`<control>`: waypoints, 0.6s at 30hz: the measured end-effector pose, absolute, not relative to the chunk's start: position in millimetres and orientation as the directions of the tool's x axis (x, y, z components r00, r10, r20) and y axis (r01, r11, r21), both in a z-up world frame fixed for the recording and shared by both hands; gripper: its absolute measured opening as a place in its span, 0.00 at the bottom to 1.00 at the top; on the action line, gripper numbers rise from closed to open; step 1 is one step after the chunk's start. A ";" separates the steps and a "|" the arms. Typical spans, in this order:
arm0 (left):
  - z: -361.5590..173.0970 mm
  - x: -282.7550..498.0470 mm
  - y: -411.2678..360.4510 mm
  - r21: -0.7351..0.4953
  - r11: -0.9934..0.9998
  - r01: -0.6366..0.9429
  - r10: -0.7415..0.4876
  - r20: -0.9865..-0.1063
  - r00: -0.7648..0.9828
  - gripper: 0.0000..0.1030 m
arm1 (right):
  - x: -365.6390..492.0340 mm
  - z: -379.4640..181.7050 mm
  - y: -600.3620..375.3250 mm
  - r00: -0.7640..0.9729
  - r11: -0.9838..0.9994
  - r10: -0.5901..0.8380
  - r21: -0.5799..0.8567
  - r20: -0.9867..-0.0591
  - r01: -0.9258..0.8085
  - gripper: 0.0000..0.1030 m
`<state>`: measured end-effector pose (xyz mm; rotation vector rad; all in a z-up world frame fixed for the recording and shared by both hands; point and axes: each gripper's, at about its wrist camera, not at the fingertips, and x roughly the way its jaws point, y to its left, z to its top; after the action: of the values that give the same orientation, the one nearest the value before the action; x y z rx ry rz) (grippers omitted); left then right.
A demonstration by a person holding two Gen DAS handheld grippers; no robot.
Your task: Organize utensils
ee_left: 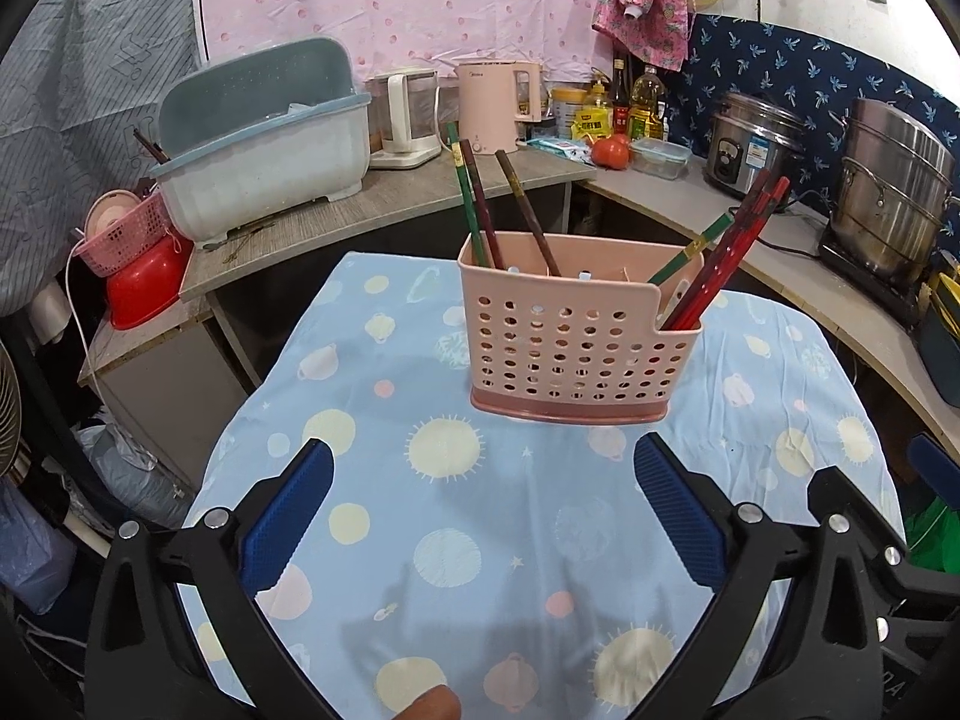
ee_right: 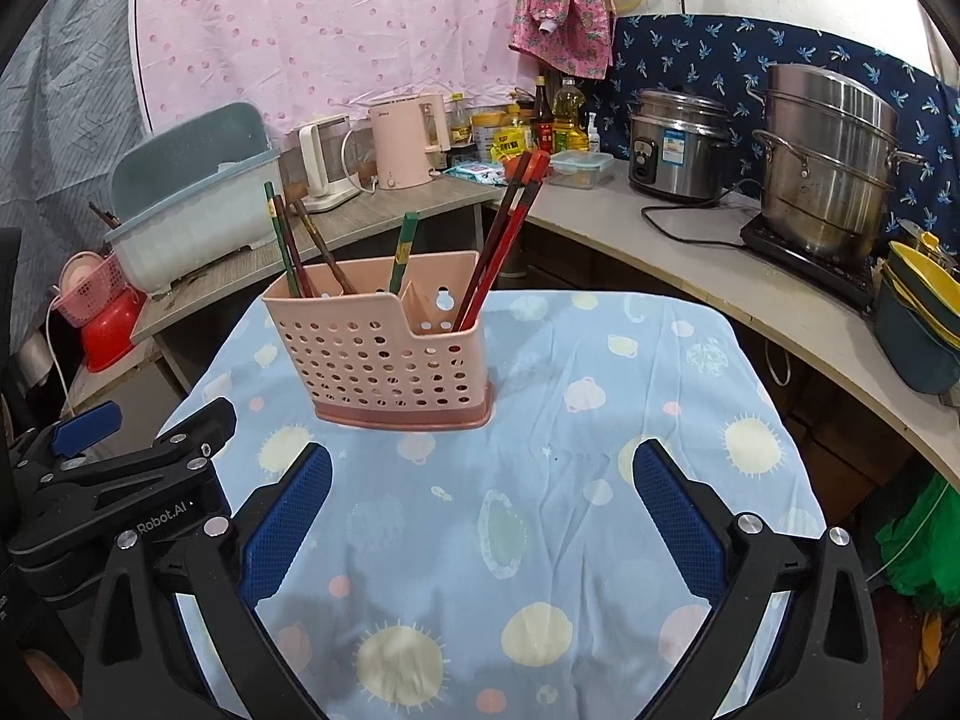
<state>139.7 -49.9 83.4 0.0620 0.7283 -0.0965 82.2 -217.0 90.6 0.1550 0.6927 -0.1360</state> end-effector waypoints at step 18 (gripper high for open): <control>68.9 139.7 -45.7 0.041 0.995 0.092 -0.037 -0.698 0.716 0.93 | 79.6 77.0 -216.7 0.744 0.977 -0.056 0.117 -0.665 0.178 0.94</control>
<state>139.7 -45.7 68.9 0.0745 0.7703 -0.0717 79.6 -216.7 77.0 0.1779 0.7207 -0.1291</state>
